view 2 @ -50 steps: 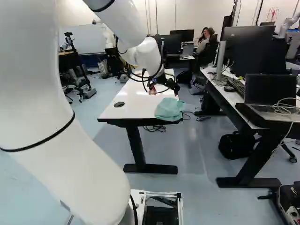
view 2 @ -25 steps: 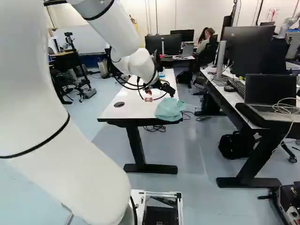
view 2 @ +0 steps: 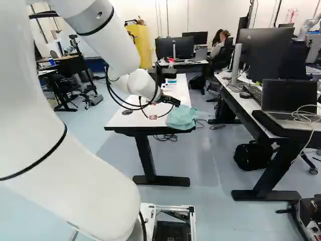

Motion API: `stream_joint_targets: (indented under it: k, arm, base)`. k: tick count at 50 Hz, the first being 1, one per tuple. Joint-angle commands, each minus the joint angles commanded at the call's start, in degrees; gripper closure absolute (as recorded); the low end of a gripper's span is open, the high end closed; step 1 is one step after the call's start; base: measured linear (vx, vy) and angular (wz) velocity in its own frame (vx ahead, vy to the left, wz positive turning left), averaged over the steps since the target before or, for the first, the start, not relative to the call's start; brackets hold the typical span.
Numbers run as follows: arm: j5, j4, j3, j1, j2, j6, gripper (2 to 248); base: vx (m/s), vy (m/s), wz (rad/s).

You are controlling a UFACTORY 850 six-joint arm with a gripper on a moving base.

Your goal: Clean the table with the green towel

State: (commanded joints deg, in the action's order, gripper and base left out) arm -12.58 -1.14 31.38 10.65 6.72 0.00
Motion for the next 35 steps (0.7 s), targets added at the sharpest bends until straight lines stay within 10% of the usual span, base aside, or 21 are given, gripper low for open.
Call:
stream_joint_targets:
  k: [35]
  arm:
    - [-20.38, 0.62, -14.37, -5.80, 5.05, 0.00, 3]
  base:
    - [0.000, 0.000, 0.000]
